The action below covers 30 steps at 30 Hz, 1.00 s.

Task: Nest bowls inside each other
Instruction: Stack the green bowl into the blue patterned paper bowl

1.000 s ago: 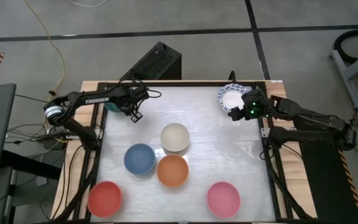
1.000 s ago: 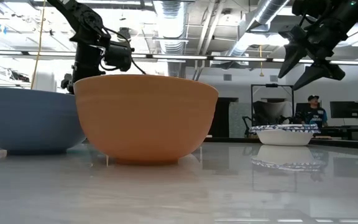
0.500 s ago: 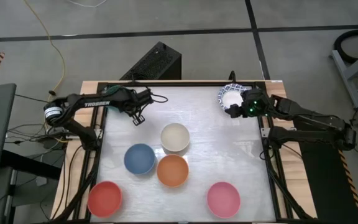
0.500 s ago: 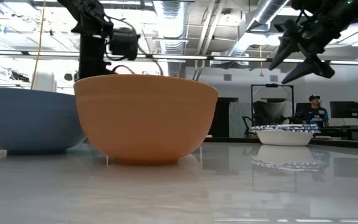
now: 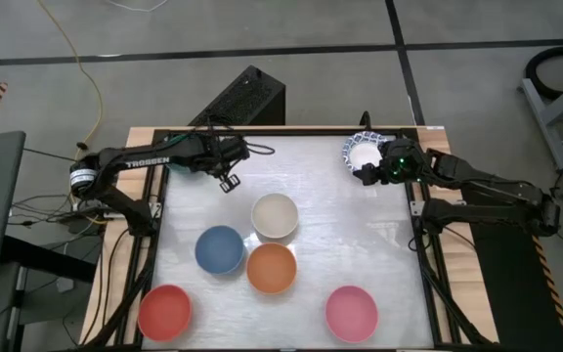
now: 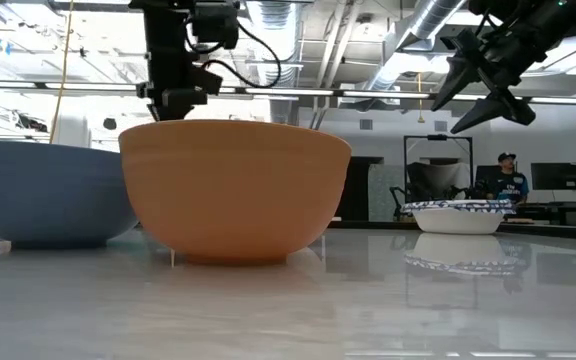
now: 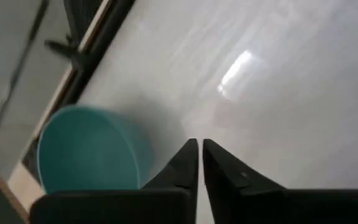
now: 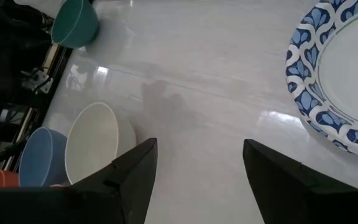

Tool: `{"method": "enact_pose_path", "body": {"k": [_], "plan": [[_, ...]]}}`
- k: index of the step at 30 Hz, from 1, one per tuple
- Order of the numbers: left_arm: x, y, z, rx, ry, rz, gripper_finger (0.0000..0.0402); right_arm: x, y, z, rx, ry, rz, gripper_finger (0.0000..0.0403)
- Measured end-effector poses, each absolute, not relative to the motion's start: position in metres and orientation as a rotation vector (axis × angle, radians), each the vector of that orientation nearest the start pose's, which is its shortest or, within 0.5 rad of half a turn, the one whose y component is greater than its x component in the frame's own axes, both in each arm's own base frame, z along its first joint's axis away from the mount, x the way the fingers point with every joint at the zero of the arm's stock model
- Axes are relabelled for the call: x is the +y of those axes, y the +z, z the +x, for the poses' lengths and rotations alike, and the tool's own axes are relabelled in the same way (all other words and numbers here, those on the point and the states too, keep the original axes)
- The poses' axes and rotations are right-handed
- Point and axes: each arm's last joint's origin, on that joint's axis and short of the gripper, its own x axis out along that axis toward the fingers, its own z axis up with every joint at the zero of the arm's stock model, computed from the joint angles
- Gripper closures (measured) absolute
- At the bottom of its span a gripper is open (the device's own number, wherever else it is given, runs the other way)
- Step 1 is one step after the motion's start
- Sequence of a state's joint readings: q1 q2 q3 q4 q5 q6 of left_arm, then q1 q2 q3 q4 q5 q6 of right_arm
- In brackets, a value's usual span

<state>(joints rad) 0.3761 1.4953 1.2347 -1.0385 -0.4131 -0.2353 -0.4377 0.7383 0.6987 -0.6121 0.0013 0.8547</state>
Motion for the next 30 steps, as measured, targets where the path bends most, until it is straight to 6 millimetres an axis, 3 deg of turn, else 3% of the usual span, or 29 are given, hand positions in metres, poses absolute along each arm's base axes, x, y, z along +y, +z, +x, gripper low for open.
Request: {"method": "enact_pose_path", "body": {"k": [5, 10, 15, 18, 24, 30], "plan": [[0.130, 0.268, 0.234, 1.347, 0.864, -0.280, 0.0328, -0.063, 0.273, 0.135, 0.431, -0.672, 0.935, 0.0143], [0.146, 0.250, 0.214, 1.429, 0.885, -0.398, 0.0241, -0.063, 0.273, 0.135, 0.433, -0.669, 0.930, 0.0143], [0.154, 0.244, 0.212, 1.393, 0.916, -0.403, 0.0154, -0.063, 0.273, 0.135, 0.435, -0.668, 0.926, 0.0143], [0.155, 0.236, 0.212, 1.378, 0.928, -0.362, 0.0123, -0.063, 0.273, 0.135, 0.435, -0.668, 0.927, 0.0143], [0.157, 0.213, 0.204, 1.401, 0.919, -0.368, 0.0137, -0.063, 0.273, 0.135, 0.435, -0.669, 0.927, 0.0143], [0.160, 0.193, 0.192, 1.407, 0.969, -0.405, 0.0240, -0.063, 0.273, 0.135, 0.433, -0.669, 0.930, 0.0143]]}}
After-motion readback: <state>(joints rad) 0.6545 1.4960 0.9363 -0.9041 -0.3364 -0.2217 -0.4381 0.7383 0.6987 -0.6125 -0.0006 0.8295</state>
